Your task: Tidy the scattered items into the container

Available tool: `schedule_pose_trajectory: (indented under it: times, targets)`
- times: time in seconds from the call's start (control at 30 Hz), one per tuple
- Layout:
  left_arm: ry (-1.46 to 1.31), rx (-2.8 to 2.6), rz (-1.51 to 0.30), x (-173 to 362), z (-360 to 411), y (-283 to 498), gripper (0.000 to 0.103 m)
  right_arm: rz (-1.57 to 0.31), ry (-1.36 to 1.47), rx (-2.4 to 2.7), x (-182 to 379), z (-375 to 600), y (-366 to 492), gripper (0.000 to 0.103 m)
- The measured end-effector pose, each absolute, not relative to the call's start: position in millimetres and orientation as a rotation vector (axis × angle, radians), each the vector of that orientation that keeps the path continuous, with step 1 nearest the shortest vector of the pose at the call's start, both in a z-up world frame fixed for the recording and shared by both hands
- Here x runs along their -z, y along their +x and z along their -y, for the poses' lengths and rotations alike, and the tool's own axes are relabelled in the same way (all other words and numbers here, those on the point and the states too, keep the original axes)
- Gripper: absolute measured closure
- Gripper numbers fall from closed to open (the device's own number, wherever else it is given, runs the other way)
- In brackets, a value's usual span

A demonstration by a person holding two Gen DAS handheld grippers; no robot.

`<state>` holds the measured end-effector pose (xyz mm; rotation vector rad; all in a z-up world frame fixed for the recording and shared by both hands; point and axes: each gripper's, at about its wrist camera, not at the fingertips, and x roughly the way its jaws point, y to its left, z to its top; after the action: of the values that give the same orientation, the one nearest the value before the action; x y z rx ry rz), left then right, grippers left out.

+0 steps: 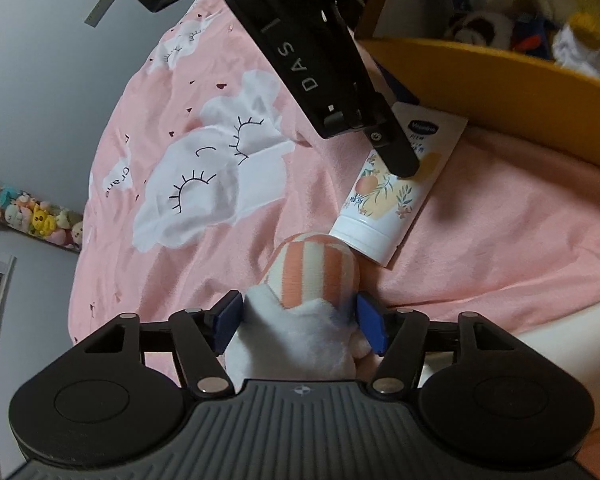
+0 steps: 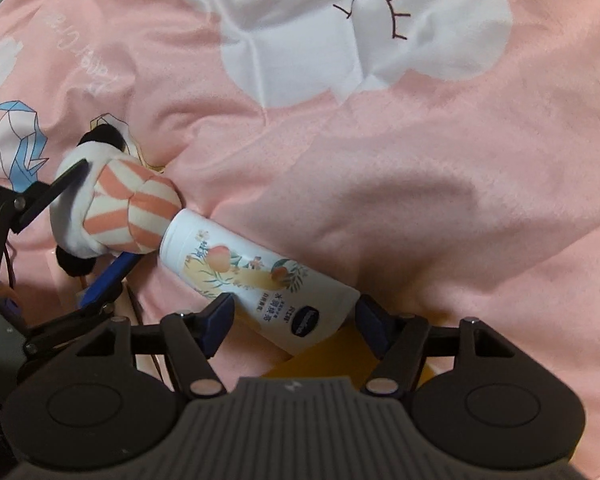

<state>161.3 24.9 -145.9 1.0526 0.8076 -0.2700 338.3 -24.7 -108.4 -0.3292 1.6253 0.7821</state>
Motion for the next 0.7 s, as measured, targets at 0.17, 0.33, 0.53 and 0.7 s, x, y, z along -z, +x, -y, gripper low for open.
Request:
schedule_pose_trajectory:
  times: [0.17, 0.33, 0.53, 0.7]
  targets:
    - [1.06, 0.248, -0.808, 147, -26, 165, 0.029, -1.588, -0.297, -0.738, 101, 33, 332, 0.057]
    - [1.003, 0.207, -0.822, 135, -36, 162, 0.032, -1.538, -0.238, -0.743, 83, 43, 326, 0.073]
    - [0.842, 0.123, -0.848, 108, -54, 155, 0.034, -1.467, -0.179, -0.801, 54, 42, 324, 0.075]
    - [0.652, 0.046, -0.888, 81, -73, 150, 0.036, -1.441, -0.161, -0.887, 43, 37, 309, 0.089]
